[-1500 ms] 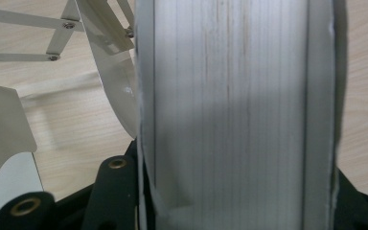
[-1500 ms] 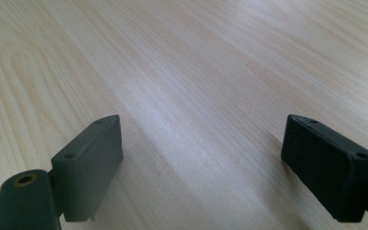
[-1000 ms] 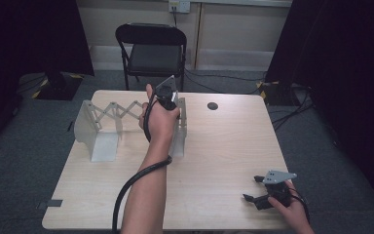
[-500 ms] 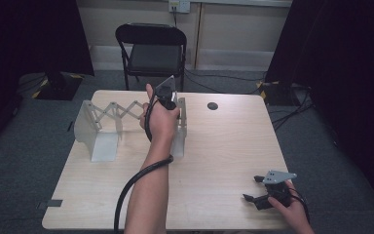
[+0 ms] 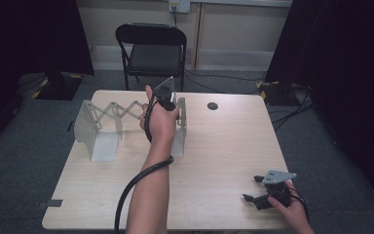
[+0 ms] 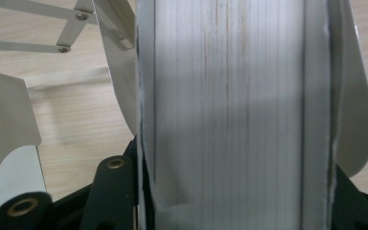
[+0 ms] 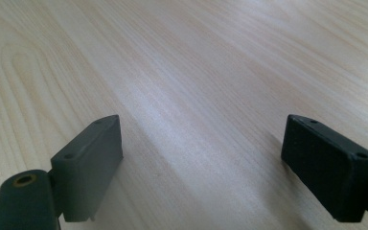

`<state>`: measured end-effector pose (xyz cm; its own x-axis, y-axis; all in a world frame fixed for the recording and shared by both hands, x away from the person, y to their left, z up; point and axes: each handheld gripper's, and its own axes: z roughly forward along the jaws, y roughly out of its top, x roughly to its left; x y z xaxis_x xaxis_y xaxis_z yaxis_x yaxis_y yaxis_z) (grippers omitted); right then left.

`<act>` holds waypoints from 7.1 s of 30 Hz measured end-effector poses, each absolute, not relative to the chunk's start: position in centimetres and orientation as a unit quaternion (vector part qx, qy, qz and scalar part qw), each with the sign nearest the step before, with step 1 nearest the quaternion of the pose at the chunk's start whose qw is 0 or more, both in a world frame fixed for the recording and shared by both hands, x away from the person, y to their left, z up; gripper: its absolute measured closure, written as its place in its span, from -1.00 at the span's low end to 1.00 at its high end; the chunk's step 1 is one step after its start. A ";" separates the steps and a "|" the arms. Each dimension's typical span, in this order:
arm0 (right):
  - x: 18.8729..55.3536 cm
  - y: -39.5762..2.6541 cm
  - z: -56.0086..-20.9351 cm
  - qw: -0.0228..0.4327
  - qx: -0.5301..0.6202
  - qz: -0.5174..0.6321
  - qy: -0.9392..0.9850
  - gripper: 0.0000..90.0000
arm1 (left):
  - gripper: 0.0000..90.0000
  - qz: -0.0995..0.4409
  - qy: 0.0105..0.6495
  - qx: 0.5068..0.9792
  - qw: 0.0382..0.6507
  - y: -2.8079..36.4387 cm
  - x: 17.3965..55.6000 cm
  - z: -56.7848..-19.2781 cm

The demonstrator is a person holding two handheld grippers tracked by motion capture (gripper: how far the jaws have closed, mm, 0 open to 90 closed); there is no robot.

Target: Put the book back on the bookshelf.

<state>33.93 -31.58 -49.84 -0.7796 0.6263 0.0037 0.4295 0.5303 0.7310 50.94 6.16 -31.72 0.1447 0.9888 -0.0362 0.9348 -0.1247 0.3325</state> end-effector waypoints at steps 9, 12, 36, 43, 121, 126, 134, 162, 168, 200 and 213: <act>33.9 -31.6 -49.8 0.130 0.306 0.376 0.865 -0.70 | 0.08 0.107 0.632 0.752 0.155 6.4 50.3 -31.3; 33.9 -31.6 -49.8 0.131 0.306 0.376 0.865 -0.70 | 0.05 0.108 0.625 0.757 0.159 6.5 49.7 -31.2; 33.9 -31.6 -49.9 0.132 0.304 0.376 0.865 -0.70 | 0.02 0.124 0.588 0.781 0.172 7.3 45.9 -30.6; 33.9 -31.6 -49.9 0.132 0.304 0.376 0.865 -0.70 | -0.01 0.130 0.576 0.789 0.167 7.2 45.2 -30.6; 33.9 -31.5 -49.9 0.133 0.305 0.376 0.865 -0.70 | -0.15 0.104 0.565 0.789 0.219 8.5 41.4 -30.1; 33.9 -31.5 -49.9 0.133 0.305 0.376 0.865 -0.70 | -0.19 0.100 0.559 0.792 0.223 9.0 40.9 -30.3; 33.9 -31.5 -49.9 0.134 0.306 0.376 0.865 -0.70 | -0.21 0.101 0.553 0.795 0.227 9.4 40.5 -30.9; 33.9 -31.5 -49.9 0.133 0.305 0.376 0.865 -0.70 | -0.33 0.096 0.530 0.807 0.243 10.2 39.6 -33.4; 33.9 -31.5 -49.9 0.134 0.305 0.376 0.865 -0.70 | -0.34 0.091 0.529 0.807 0.248 10.7 39.6 -34.0; 33.9 -31.5 -49.9 0.132 0.305 0.376 0.865 -0.70 | -0.50 0.072 0.542 0.793 0.268 13.2 39.0 -37.1; 33.9 -31.5 -49.9 0.132 0.304 0.376 0.865 -0.70 | -0.51 0.065 0.545 0.792 0.266 14.3 38.6 -38.4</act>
